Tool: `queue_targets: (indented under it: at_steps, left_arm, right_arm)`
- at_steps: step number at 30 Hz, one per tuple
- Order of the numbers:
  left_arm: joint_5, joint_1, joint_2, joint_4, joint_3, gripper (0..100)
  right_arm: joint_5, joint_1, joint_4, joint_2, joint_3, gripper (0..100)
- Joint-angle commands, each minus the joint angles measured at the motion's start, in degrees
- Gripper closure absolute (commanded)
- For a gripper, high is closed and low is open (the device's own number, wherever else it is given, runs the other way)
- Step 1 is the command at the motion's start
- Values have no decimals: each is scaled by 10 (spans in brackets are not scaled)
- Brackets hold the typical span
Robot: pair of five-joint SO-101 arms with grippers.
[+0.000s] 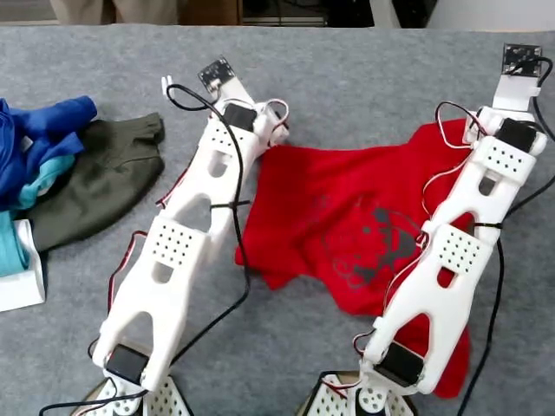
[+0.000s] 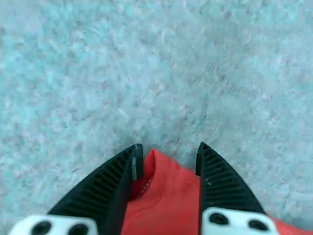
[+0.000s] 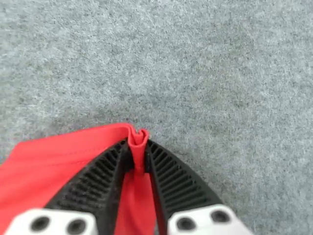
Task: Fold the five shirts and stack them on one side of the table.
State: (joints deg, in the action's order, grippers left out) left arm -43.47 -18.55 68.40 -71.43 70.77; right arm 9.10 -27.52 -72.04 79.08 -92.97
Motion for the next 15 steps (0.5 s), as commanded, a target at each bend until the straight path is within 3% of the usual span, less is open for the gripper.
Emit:
queue_targets:
  at_steps: [1,8,15]
  left_arm:
    - [2,-14,-7,-22,8,808]
    - [2,-33,-7,-48,8,812]
    - [2,-38,-7,-48,8,908]
  right_arm:
    - [4,8,13,-5,-26,994]
    - [4,8,13,-5,-26,994]
    - [4,8,13,-5,-26,994]
